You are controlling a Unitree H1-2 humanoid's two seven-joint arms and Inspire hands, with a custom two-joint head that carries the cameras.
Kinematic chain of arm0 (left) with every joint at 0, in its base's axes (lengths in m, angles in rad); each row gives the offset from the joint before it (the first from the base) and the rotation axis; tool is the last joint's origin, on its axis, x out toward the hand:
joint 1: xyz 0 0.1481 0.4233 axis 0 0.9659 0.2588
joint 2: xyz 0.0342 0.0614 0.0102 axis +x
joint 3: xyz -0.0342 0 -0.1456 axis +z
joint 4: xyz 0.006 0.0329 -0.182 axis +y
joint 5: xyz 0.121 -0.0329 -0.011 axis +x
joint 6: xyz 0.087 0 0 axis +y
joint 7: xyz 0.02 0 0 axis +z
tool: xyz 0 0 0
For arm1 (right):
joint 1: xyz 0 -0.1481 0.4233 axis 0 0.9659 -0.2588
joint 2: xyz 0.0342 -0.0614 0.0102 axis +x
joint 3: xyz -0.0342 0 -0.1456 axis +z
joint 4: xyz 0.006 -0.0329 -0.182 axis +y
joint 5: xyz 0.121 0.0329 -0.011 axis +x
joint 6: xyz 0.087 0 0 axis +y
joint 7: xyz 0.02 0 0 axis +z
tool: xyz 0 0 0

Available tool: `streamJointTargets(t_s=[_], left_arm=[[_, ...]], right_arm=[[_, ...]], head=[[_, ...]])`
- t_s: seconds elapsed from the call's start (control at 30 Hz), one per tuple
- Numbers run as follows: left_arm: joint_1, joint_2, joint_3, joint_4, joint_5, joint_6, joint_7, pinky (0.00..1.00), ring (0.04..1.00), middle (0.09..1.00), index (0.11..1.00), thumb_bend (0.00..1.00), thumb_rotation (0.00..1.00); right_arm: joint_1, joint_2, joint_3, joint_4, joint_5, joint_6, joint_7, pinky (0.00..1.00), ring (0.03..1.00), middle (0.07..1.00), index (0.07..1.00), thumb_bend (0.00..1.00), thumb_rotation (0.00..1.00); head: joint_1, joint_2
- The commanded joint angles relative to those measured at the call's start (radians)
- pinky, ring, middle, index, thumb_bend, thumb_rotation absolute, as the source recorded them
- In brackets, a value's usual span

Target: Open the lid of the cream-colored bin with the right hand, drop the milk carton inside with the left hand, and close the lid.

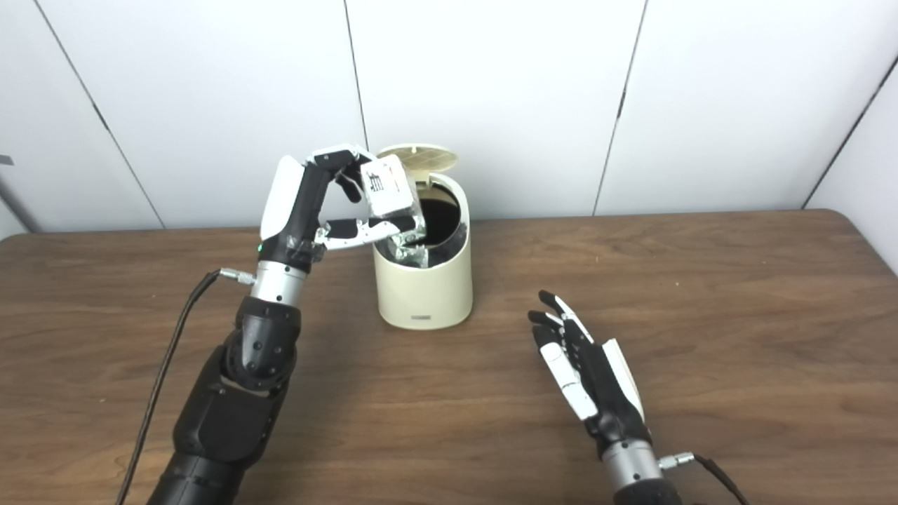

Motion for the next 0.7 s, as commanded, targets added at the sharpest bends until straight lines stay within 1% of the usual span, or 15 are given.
streamJointTargets(t_s=[0.0,0.07,0.13,0.2,0.4,0.53,0.67], left_arm=[[-0.081,0.006,0.001,0.011,0.026,-0.087,0.077,0.37,0.452,0.498,0.472,0.48,0.00],[-0.096,0.014,-0.015,0.050,0.049,-0.119,0.142,0.36,0.447,0.507,0.475,0.48,0.00],[-0.107,0.025,-0.040,0.074,0.055,-0.127,0.192,0.35,0.442,0.519,0.481,0.48,0.00],[-0.115,0.034,-0.064,0.087,0.049,-0.127,0.221,0.35,0.439,0.528,0.488,0.47,0.00],[-0.130,0.053,-0.111,0.117,0.036,-0.127,0.279,0.36,0.444,0.520,0.477,0.48,0.00],[-0.132,0.062,-0.137,0.118,0.021,-0.127,0.301,0.36,0.446,0.518,0.475,0.48,0.00],[-0.128,0.068,-0.153,0.113,0.011,-0.127,0.308,0.37,0.447,0.513,0.472,0.48,0.00]], right_arm=[[-0.021,-0.003,-0.003,-0.036,0.000,-0.022,-0.009,0.74,0.817,0.838,0.912,0.52,1.00],[-0.020,-0.009,-0.002,-0.037,-0.002,-0.025,-0.006,0.74,0.817,0.839,0.912,0.51,1.00],[-0.020,-0.014,0.000,-0.038,-0.009,-0.028,-0.005,0.73,0.819,0.840,0.915,0.51,1.00],[-0.019,-0.015,0.000,-0.040,-0.013,-0.029,-0.006,0.73,0.817,0.838,0.913,0.50,1.00],[-0.016,-0.013,0.001,-0.044,-0.016,-0.023,-0.008,0.73,0.815,0.834,0.905,0.51,1.00],[-0.018,-0.014,0.001,-0.042,-0.018,-0.024,-0.008,0.73,0.816,0.834,0.904,0.52,1.00],[-0.018,-0.014,-0.002,-0.042,-0.010,-0.022,-0.005,0.74,0.825,0.841,0.911,0.50,1.00]], head=[[0.000,0.001],[0.004,0.002],[0.005,0.002],[0.005,0.004],[0.005,0.007],[0.008,0.007],[0.010,0.008]])
